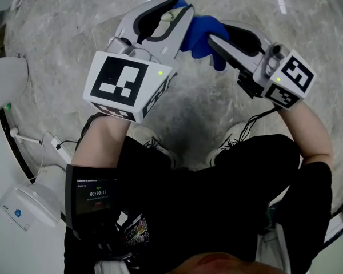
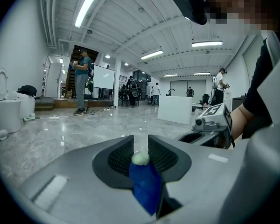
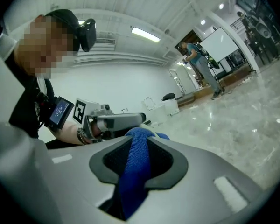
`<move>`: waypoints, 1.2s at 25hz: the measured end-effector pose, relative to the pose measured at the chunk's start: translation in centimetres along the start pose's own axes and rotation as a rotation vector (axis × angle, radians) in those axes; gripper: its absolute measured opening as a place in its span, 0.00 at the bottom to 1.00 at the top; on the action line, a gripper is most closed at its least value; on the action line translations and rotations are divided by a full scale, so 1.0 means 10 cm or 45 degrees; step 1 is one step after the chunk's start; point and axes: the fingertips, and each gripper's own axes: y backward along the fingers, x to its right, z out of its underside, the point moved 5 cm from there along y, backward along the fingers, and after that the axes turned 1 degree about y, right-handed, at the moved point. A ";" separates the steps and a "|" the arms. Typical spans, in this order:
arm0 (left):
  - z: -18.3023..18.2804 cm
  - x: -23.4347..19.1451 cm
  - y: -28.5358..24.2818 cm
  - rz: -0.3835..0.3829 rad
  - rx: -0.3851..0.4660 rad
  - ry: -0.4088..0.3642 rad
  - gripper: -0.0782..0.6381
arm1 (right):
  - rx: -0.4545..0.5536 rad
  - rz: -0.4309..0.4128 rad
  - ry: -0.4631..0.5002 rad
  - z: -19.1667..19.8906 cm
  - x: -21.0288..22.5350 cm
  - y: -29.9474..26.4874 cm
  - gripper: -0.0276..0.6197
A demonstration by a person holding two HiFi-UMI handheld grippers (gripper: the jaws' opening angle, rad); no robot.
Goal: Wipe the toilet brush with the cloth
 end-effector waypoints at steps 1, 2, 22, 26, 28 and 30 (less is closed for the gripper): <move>-0.01 0.02 0.00 -0.001 0.003 0.000 0.25 | 0.017 -0.018 0.036 -0.09 -0.06 0.01 0.19; -0.02 0.03 0.00 0.000 0.003 0.004 0.25 | 0.028 -0.028 0.071 -0.16 -0.11 0.02 0.19; -0.03 -0.03 0.13 0.144 0.119 0.027 0.47 | -0.239 0.312 -0.403 1.16 0.91 0.42 0.19; -0.04 -0.10 0.13 0.199 0.158 0.147 0.66 | -0.190 0.289 -0.431 1.20 0.89 0.61 0.19; -0.08 -0.16 0.19 0.181 0.187 0.154 0.68 | -0.166 0.260 -0.444 1.20 0.84 0.69 0.19; 0.00 -0.32 0.26 0.115 0.144 0.091 0.65 | -0.152 0.216 -0.444 1.18 0.75 0.78 0.19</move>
